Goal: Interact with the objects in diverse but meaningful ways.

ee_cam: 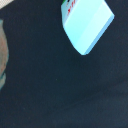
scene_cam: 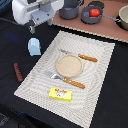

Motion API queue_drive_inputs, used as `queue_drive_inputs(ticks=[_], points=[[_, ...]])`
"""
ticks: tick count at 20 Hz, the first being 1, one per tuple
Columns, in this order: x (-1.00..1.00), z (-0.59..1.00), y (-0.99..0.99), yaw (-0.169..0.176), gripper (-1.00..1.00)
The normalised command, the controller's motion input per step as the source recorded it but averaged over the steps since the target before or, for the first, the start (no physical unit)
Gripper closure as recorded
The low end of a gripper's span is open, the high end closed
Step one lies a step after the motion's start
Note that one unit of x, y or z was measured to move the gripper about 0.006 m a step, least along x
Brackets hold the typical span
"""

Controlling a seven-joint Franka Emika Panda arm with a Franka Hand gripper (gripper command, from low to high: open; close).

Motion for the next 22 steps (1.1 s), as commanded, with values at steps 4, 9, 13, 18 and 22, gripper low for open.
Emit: queue_drive_inputs(ticks=[4, 9, 13, 18, 22], points=[[-0.32, -0.01, 0.0, 0.215, -1.0], [-0.35, -0.14, -0.11, 0.124, -1.0], [-0.28, -0.09, -0.21, 0.059, -1.0], [-0.29, -0.33, -0.15, 0.032, -1.0], [-0.31, -0.41, -0.04, 0.038, -1.0]])
